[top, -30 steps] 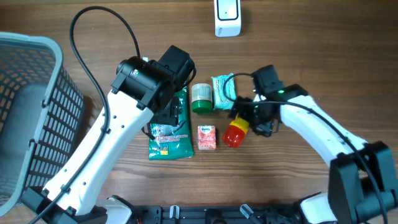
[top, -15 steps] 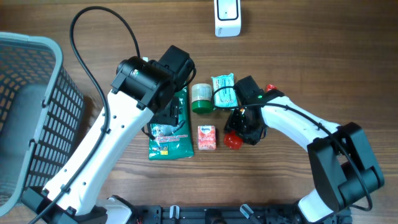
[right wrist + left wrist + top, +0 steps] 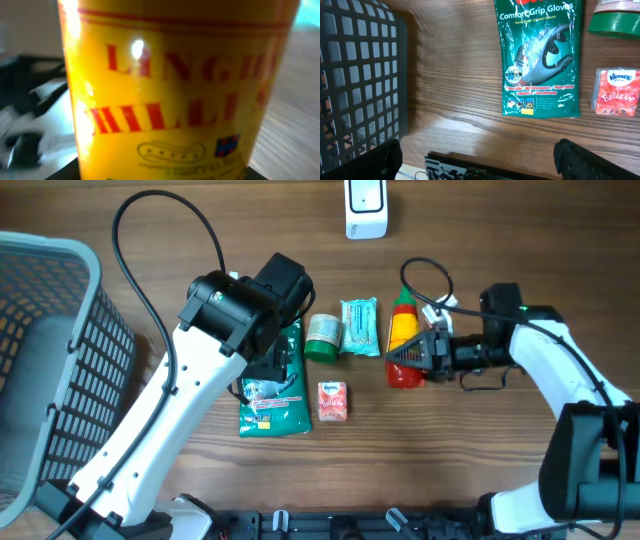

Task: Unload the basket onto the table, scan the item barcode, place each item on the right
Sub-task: 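Lift the sriracha bottle and carry it up to the scanner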

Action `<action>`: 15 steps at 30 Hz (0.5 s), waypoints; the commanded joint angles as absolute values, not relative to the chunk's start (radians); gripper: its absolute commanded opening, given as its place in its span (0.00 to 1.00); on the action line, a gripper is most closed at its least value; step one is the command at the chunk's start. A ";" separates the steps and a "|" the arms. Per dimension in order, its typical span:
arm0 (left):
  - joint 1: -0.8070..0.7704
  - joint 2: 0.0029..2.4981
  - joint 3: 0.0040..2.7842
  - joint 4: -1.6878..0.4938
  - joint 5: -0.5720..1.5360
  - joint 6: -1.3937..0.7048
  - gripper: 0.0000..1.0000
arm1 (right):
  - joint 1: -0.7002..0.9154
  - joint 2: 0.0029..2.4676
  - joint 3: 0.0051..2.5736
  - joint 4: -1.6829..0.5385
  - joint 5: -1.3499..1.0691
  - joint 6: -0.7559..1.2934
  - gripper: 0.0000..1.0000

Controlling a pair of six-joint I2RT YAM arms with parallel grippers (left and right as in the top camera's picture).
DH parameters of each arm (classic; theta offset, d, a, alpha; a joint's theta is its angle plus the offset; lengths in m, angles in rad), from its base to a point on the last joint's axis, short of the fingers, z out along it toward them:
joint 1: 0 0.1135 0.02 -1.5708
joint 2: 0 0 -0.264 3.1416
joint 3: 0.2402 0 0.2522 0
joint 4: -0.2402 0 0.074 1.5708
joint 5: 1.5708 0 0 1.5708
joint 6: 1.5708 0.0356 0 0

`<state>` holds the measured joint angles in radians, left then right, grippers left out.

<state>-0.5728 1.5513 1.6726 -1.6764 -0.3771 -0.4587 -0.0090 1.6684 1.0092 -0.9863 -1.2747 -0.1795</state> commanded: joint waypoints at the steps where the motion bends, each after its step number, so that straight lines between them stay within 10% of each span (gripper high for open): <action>1: -0.569 1.531 1.665 -1.676 -0.394 -0.476 1.00 | -0.003 1.651 1.032 -0.972 -1.602 -0.497 0.47; 11: -0.569 1.531 1.665 -1.676 -0.394 -0.476 1.00 | -0.003 1.649 1.032 -0.664 -1.624 -0.424 0.33; 15: -0.569 1.531 1.665 -1.676 -0.394 -0.476 1.00 | -0.003 1.648 1.032 -0.134 -1.623 -0.001 0.34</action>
<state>-0.5728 1.5509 1.6722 -1.6752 -0.3771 -0.4591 -0.0055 1.6680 1.0054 -0.3847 -1.5558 -0.3302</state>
